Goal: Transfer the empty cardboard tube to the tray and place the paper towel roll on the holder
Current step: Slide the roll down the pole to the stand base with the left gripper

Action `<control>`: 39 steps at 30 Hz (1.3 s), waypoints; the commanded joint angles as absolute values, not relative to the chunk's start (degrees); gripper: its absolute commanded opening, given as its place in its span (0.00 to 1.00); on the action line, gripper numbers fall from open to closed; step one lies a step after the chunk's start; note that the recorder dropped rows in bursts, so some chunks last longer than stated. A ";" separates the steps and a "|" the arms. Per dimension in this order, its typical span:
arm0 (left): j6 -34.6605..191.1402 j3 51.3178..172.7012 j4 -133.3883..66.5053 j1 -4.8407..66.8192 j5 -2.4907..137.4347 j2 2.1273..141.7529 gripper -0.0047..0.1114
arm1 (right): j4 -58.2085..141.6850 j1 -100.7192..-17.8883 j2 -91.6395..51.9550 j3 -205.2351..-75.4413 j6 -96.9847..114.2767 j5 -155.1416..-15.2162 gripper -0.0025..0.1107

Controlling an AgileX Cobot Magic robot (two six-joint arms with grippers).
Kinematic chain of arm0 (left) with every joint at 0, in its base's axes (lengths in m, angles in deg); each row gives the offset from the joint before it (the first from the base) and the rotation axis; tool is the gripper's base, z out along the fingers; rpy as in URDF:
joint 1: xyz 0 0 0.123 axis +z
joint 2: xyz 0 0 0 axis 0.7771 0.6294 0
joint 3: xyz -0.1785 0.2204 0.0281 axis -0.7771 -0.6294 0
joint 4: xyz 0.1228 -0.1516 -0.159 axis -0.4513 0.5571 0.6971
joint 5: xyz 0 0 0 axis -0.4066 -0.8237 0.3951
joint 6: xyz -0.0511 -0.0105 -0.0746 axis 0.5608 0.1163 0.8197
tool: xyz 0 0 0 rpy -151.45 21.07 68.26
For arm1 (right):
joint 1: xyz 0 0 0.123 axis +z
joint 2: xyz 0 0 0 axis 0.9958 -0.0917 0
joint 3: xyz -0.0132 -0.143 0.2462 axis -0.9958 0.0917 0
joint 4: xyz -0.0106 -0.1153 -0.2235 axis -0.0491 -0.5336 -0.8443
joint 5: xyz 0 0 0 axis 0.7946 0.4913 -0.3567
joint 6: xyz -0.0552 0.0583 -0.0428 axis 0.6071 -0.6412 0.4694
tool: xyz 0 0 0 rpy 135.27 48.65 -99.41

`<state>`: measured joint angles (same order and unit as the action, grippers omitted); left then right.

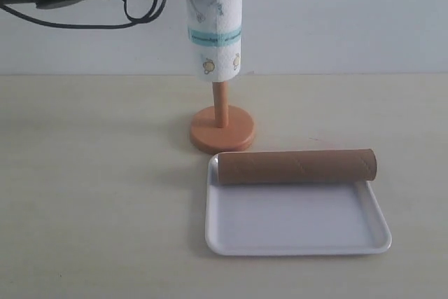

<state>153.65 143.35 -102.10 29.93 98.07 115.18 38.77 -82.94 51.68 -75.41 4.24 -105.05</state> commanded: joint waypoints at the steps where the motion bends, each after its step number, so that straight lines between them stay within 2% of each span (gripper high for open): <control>1: 150.83 142.43 -101.40 30.35 98.93 117.00 0.08 | 38.46 -82.92 51.96 -75.44 4.01 -104.28 0.03; 16: 151.46 142.34 -101.40 30.39 100.25 124.25 0.08 | 38.46 -82.92 51.96 -75.44 4.01 -104.28 0.03; 18: 151.71 142.34 -101.40 30.39 100.76 124.03 0.17 | 38.46 -82.92 51.96 -75.44 4.01 -104.28 0.03; 20: 153.82 142.34 -101.40 30.39 100.88 124.03 0.37 | 38.46 -82.92 51.96 -75.44 4.01 -104.28 0.03; 21: 155.28 142.34 -101.40 30.39 100.88 124.03 0.53 | 38.46 -82.92 51.96 -75.44 4.01 -104.28 0.03; 23: 155.54 142.34 -101.06 30.39 100.71 124.03 0.69 | 38.46 -82.92 51.96 -75.44 4.01 -104.28 0.03; 25: 155.54 142.34 -101.06 30.39 100.32 124.03 0.83 | 38.46 -82.92 51.96 -75.44 4.01 -104.28 0.03; 27: 155.54 142.34 -101.06 30.39 100.43 124.03 0.92 | 38.46 -82.92 51.96 -75.44 4.01 -104.28 0.03; 30: 155.28 142.34 -101.06 30.39 100.67 124.03 0.99 | 38.46 -82.92 51.96 -75.44 4.01 -104.28 0.03; 39: 151.54 142.34 -102.08 30.39 103.96 121.05 0.99 | 38.46 -82.92 51.96 -75.44 4.01 -104.28 0.03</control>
